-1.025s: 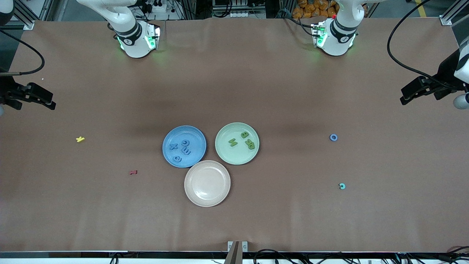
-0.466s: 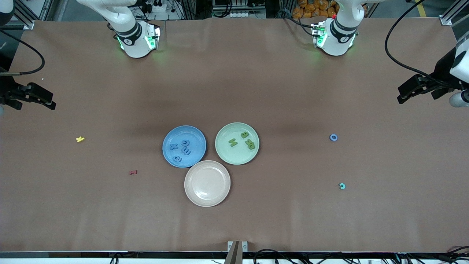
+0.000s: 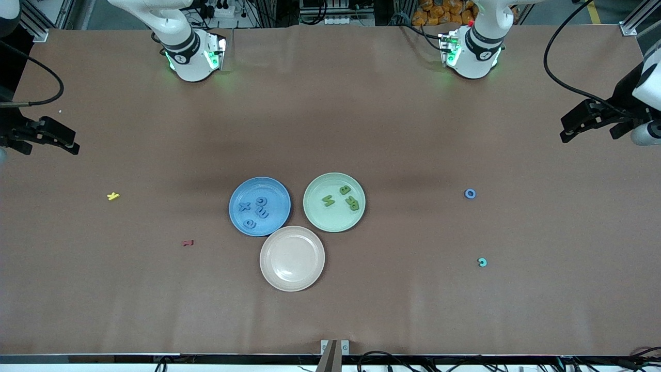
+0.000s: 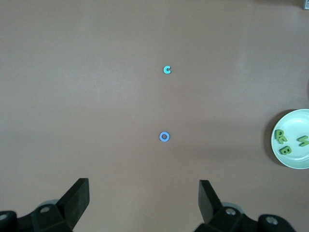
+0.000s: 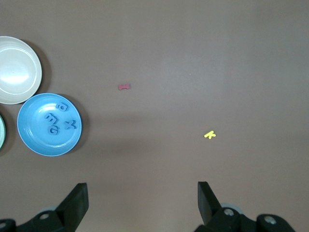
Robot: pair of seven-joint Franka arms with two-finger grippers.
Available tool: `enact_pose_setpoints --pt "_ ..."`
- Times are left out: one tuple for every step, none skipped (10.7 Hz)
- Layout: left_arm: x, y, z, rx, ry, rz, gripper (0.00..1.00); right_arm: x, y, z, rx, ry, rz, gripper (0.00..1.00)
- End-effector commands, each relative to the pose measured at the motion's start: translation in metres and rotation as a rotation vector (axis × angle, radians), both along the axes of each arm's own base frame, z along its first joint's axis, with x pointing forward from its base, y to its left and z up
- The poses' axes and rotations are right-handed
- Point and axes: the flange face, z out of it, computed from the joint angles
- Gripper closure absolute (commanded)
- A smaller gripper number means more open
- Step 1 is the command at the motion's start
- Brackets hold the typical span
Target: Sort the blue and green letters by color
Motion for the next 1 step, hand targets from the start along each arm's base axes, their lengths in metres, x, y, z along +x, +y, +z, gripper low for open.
enact_pose_setpoints --pt "-0.0058 -0.0067 0.0064 -0.017 0.003 -0.036 0.0 -0.0013 -0.0001 -0.0058 0.007 0.017 -0.005 0.0"
